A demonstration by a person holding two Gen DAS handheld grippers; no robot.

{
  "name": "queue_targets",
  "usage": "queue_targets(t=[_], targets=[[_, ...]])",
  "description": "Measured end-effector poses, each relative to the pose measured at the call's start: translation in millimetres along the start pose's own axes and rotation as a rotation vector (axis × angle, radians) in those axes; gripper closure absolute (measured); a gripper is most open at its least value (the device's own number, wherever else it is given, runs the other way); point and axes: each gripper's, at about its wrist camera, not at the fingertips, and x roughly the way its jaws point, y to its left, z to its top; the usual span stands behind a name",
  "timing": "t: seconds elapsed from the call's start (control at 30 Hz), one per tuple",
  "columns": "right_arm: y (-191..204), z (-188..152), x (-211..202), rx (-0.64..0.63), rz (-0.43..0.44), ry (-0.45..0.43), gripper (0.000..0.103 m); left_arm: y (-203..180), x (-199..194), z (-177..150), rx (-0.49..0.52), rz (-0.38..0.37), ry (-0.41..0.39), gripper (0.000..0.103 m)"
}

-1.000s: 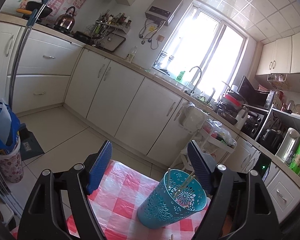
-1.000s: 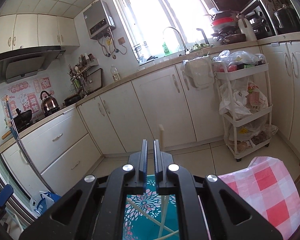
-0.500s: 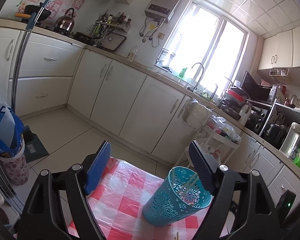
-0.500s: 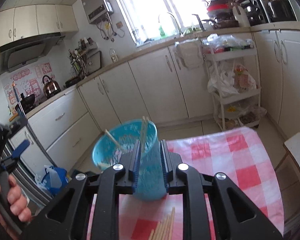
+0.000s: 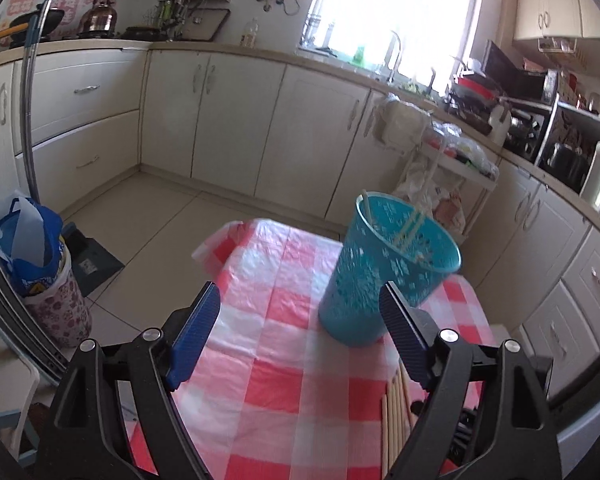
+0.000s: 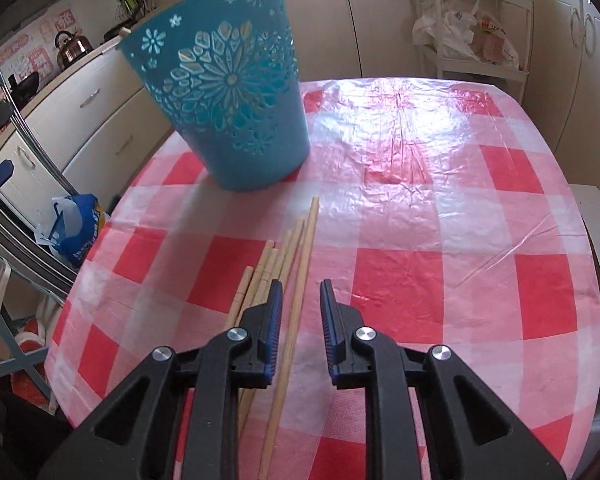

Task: Organize utensils
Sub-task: 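Bring both grippers back to the chopsticks and close the right gripper on one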

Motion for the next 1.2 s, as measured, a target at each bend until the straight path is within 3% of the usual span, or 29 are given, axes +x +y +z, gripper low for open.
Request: queue_targets(t=[0.3,0.43,0.73,1.2], targets=[[3.4,-7.6,1.6,-0.083,-0.107,0.042,0.095,-59.1,42.4,-74.1,0.250,-0.048,0.268,0.025],[-9.0,-12.5,-8.8,-0.064,-0.107,0.075,0.096,-72.4,57.3,-98.0,0.322,-0.059,0.352,0.025],[-16.3,-21.4,-20.7,-0.057,-0.035,0.125,0.096,-63.0,76.4,-117.2,0.286,-0.064,0.446,0.025],[-17.0,-17.7,-24.2,-0.039,-0.018,0.120,0.096,-73.3,83.2,-119.0,0.334,-0.056,0.444,0.025]])
